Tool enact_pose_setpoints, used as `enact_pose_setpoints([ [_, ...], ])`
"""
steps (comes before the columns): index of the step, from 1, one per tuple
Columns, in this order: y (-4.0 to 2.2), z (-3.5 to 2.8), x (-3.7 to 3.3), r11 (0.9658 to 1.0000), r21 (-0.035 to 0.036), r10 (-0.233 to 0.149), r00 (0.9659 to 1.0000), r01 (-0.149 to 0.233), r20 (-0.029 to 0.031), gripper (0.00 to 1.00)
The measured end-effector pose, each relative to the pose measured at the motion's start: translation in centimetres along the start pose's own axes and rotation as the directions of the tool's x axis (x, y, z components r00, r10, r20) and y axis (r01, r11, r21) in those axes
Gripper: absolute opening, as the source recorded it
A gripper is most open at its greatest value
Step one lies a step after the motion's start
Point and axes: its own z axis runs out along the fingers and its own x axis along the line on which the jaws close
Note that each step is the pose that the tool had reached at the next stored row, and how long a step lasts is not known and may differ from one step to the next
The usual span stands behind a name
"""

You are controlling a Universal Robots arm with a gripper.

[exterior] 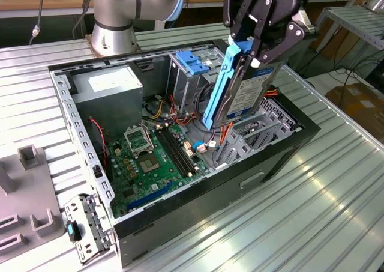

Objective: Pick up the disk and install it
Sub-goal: 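Insert the disk into the insertion slot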

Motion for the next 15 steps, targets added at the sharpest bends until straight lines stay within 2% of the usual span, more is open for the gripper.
enact_pose_setpoints([
  [3,-1.43,0.14,-0.03,1.0000,-0.0001,0.000,1.0000,0.000,-0.0004,0.37],
  [4,-1.72,0.18,-0.03,1.0000,-0.0001,0.000,1.0000,0.000,-0.0004,0.37],
  [6,-2.90,0.37,-0.02,1.0000,0.0000,0.000,1.0000,0.000,-0.0002,0.37],
  [11,-4.04,0.88,0.15,1.0000,-0.0001,0.000,1.0000,0.000,-0.0001,0.37],
  [15,-4.62,1.36,0.68,1.0000,0.0000,0.000,1.0000,0.000,-0.0002,0.37],
])
